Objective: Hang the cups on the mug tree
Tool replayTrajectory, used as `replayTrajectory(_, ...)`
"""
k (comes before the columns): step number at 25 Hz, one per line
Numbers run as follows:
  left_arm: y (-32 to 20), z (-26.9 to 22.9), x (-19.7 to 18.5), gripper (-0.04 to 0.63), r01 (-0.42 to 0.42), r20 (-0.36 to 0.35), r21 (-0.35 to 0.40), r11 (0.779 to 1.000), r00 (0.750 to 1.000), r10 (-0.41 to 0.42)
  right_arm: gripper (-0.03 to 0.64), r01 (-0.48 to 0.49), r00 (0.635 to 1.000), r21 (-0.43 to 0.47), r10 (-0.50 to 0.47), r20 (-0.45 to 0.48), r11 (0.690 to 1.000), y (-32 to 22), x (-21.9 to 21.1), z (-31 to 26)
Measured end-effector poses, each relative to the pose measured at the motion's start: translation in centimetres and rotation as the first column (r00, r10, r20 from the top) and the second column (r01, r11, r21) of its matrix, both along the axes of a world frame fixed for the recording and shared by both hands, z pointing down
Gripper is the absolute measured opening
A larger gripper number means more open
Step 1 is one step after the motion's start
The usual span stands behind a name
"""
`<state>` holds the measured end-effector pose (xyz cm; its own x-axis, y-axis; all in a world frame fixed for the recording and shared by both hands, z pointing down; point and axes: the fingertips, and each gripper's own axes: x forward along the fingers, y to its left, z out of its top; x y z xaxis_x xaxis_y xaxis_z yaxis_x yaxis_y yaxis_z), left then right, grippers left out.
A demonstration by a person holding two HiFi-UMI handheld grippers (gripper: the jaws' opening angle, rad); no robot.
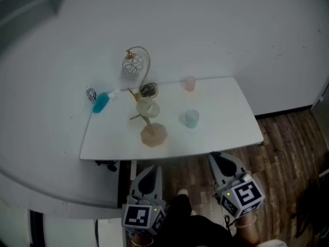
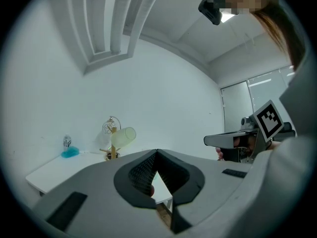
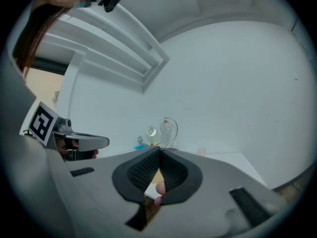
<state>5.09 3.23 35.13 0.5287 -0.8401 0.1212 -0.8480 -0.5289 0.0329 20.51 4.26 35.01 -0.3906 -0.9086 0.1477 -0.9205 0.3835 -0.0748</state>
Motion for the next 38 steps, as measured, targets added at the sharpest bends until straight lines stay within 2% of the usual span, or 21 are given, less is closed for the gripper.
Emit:
replayTrajectory(6,-1.8,0.2,1.8,-0.002,-0.039,-0.006,0.01,0.999,0.999,0.039,-0.002,-0.038,0.999,0.052,0.038,0.004,0.998,-1.2,1.9,0.4)
replayTrajectory(9,-2.7,0.3,3.0,-0.002,-0.06,-0.017,-0.013,0.998,0.998,0.06,-0.002,-0.043,0.999,0.069,0.042,0.02,0.997,-2.0,2.4,0.5)
replayTrajectory(12,-4.0,0.6,3.6,-0.001,-0.074,-0.013,-0.02,0.997,0.997,0.074,-0.002,-0.056,0.998,0.073,0.056,-0.006,0.996,-3.2,2.9,0.9)
replayTrajectory(17,-6.4,1.0,4.6,0.0,-0.088,-0.016,-0.032,0.996,0.996,0.088,-0.002,-0.087,0.991,0.061,0.093,-0.096,0.994,-5.6,3.5,2.3)
replayTrajectory(20,-7.9,1.1,5.0,0.0,-0.095,-0.009,-0.021,0.995,0.995,0.095,-0.002,-0.088,0.991,0.054,0.093,-0.099,0.995,-7.2,3.6,3.1)
replayTrajectory(38,-15.0,3.3,7.0,0.0,-0.138,-0.004,-0.078,0.987,0.99,0.139,0.0,-0.143,0.988,-0.043,0.141,-0.061,0.989,-16.0,5.8,7.8)
